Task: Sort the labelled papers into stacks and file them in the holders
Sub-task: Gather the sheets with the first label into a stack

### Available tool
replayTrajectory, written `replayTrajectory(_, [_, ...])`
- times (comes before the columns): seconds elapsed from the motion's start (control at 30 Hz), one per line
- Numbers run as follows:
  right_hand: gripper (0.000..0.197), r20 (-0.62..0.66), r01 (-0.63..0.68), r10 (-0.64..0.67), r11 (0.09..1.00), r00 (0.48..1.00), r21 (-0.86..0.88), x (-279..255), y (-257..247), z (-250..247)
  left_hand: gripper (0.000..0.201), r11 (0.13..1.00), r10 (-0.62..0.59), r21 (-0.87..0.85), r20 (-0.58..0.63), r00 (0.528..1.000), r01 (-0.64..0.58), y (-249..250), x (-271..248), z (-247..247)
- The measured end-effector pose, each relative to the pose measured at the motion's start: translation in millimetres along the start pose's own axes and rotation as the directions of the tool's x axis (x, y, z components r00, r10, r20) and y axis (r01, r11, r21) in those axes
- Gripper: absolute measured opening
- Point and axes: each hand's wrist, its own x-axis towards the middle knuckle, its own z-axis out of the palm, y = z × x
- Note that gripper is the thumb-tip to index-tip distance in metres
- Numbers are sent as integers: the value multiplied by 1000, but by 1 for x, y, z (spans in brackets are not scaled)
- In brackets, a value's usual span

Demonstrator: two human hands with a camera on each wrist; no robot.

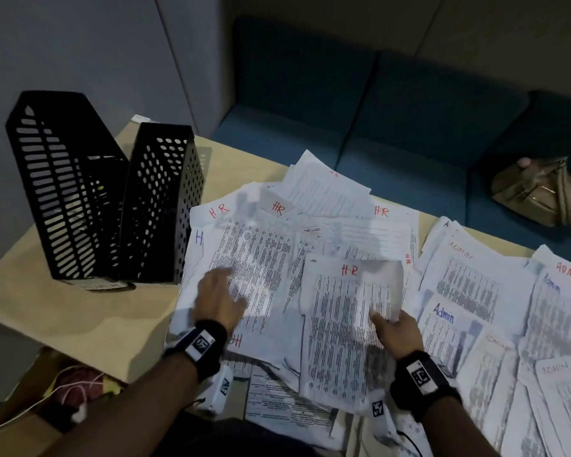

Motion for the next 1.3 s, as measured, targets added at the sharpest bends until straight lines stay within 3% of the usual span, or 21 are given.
replayTrajectory(0.07, [23,10,-40,39,990,999,132,0,3,1,95,978,-123,180,67,990,110,-22,7,-5])
replayTrajectory(0.17, [37,39,-107,100,955,994,278,-2,10,5,122,969,-130,224,111,985,103,-30,12,-5])
replayTrajectory(0.37, [80,32,-167,166,920,986,354,-9,14,8,122,962,-245,118,-31,969,247,-25,18,-6])
replayTrajectory(0.43, [96,12,-136,140,931,990,337,-11,13,8,116,962,-243,131,12,970,240,-25,18,-5])
replayTrajectory(0.5, [78,26,-59,55,963,998,265,-18,0,7,95,973,-200,127,54,978,192,-27,19,-7])
replayTrajectory(0.57, [40,91,77,-93,983,992,165,-27,-21,7,62,997,-16,71,-26,1000,18,-27,22,-15])
replayTrajectory(0.63, [13,211,203,-213,977,954,72,-33,-42,8,38,984,177,11,-142,974,-177,-25,27,-25])
replayTrajectory(0.7, [8,324,322,-284,944,903,-71,-33,-59,10,21,976,211,-28,-160,964,-218,-22,29,-34])
replayTrajectory(0.73, [12,356,389,-308,903,882,-182,-30,-63,12,25,987,156,-10,-103,982,-158,-22,28,-37])
replayTrajectory(0.77, [15,381,437,-314,848,870,-300,-27,-67,14,45,996,64,56,-10,998,-63,-25,26,-38])
replayTrajectory(0.83, [18,416,504,-331,750,847,-428,-22,-79,17,74,953,-118,298,185,976,59,-33,19,-36])
replayTrajectory(0.9, [18,467,624,-423,614,777,-483,-18,-87,22,61,932,-127,360,245,961,31,-37,12,-30])
replayTrajectory(1.0, [15,554,805,-619,239,557,-542,-11,-95,37,32,952,-16,305,167,986,-36,-30,13,-35])
replayTrajectory(1.07, [17,586,804,-634,97,504,-587,-10,-103,47,12,979,47,199,42,998,-54,-26,19,-45])
replayTrajectory(1.13, [20,637,817,-631,-8,443,-577,-9,-111,57,9,978,160,145,-60,985,-150,-21,24,-56])
replayTrajectory(1.2, [18,671,830,-638,-88,378,-551,-11,-120,64,11,915,378,159,-21,926,-370,-11,23,-63])
replayTrajectory(1.3, [14,648,836,-702,-136,297,-531,-16,-139,74,15,700,647,240,186,739,-673,10,17,-67])
